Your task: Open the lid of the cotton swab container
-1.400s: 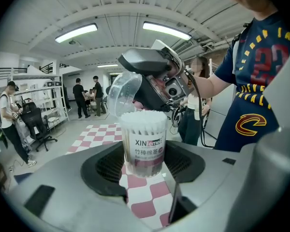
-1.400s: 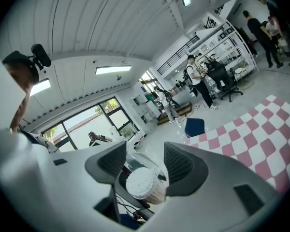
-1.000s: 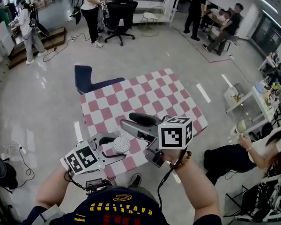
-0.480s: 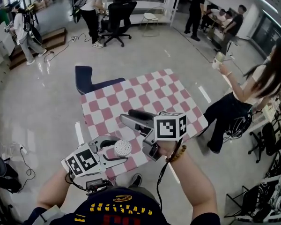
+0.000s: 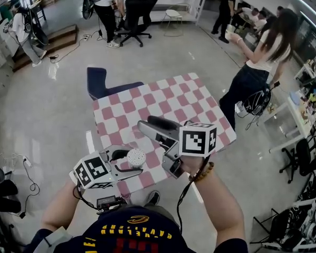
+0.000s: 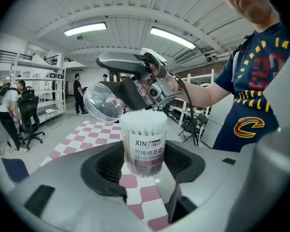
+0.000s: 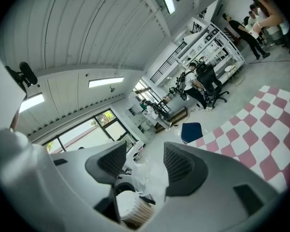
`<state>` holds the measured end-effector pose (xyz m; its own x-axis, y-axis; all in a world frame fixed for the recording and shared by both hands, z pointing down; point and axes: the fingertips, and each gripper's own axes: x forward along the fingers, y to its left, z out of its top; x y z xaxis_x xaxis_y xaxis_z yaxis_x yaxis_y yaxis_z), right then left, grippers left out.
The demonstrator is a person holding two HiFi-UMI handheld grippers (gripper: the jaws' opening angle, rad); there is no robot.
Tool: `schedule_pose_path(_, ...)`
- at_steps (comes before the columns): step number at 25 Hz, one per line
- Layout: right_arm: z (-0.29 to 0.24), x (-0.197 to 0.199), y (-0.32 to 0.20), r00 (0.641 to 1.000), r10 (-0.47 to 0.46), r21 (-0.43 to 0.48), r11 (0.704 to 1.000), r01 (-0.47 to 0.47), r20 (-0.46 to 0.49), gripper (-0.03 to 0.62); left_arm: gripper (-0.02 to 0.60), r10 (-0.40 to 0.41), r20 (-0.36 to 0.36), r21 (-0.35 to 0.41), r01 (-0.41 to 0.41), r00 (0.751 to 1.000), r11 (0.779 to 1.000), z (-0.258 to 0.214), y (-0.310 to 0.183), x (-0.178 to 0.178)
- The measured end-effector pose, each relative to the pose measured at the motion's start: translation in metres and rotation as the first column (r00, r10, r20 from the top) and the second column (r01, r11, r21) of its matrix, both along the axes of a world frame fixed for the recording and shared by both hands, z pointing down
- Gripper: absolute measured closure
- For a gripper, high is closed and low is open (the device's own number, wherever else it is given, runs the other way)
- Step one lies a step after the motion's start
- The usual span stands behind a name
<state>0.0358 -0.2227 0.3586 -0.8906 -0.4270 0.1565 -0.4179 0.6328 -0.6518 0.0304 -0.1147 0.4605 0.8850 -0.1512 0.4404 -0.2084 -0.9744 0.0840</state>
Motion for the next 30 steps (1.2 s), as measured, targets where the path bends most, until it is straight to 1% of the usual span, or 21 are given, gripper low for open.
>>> schedule_pose_path(4,-0.015,0.004,0.005,1.0,0.005,0.031,1.0,-0.005,0.012,0.349,0.324,-0.002,-0.038,-0.02,0.001,0.999,1.0,-0.002,-0.002,-0.004)
schedule_pose_path(8,-0.022,0.009,0.009,1.0,0.014,0.049,0.999,-0.015,0.024,0.349,0.324,0.048,-0.085,0.001,-0.048,0.995,0.999,-0.01,0.001,-0.005)
schedule_pose_path(11,-0.024,0.014,0.011,0.999,0.021,0.06,0.998,-0.023,0.03,0.35,0.324,0.071,-0.077,0.024,-0.07,0.994,0.997,-0.011,0.001,-0.007)
schedule_pose_path(14,-0.02,0.021,0.009,0.999,0.048,0.076,0.996,-0.048,0.008,0.35,0.324,0.073,-0.064,0.036,-0.071,0.995,0.997,-0.01,-0.004,-0.01)
schedule_pose_path(16,-0.017,0.026,0.009,0.995,0.089,0.12,0.989,-0.085,-0.034,0.35,0.324,0.069,-0.061,0.035,-0.067,0.996,0.997,-0.008,-0.007,-0.012)
schedule_pose_path(19,-0.02,0.029,0.018,0.984,0.138,0.23,0.967,-0.11,-0.109,0.35,0.324,0.061,-0.061,0.027,-0.059,0.996,0.998,-0.008,-0.009,-0.014)
schedule_pose_path(21,-0.026,0.027,0.026,0.984,0.136,0.272,0.957,-0.1,-0.116,0.35,0.323,0.056,-0.057,0.027,-0.055,0.997,0.998,-0.009,-0.009,-0.014)
schedule_pose_path(23,-0.031,0.024,0.032,0.985,0.133,0.295,0.951,-0.095,-0.11,0.352,0.324,0.05,-0.055,0.03,-0.049,0.997,0.998,-0.008,-0.011,-0.014)
schedule_pose_path(25,-0.036,0.023,0.037,0.984,0.136,0.316,0.944,-0.094,-0.113,0.384,0.323,0.047,-0.056,0.034,-0.045,0.997,0.998,-0.009,-0.012,-0.014)
schedule_pose_path(27,-0.04,0.02,0.04,0.983,0.133,0.343,0.936,-0.083,-0.126,0.393,0.324,0.045,-0.059,0.038,-0.043,0.997,0.998,-0.011,-0.014,-0.014)
schedule_pose_path(30,-0.042,0.015,0.046,0.98,0.12,0.391,0.919,-0.05,-0.157,0.424,0.324,0.039,-0.055,0.044,-0.037,0.998,0.998,-0.012,-0.015,-0.016)
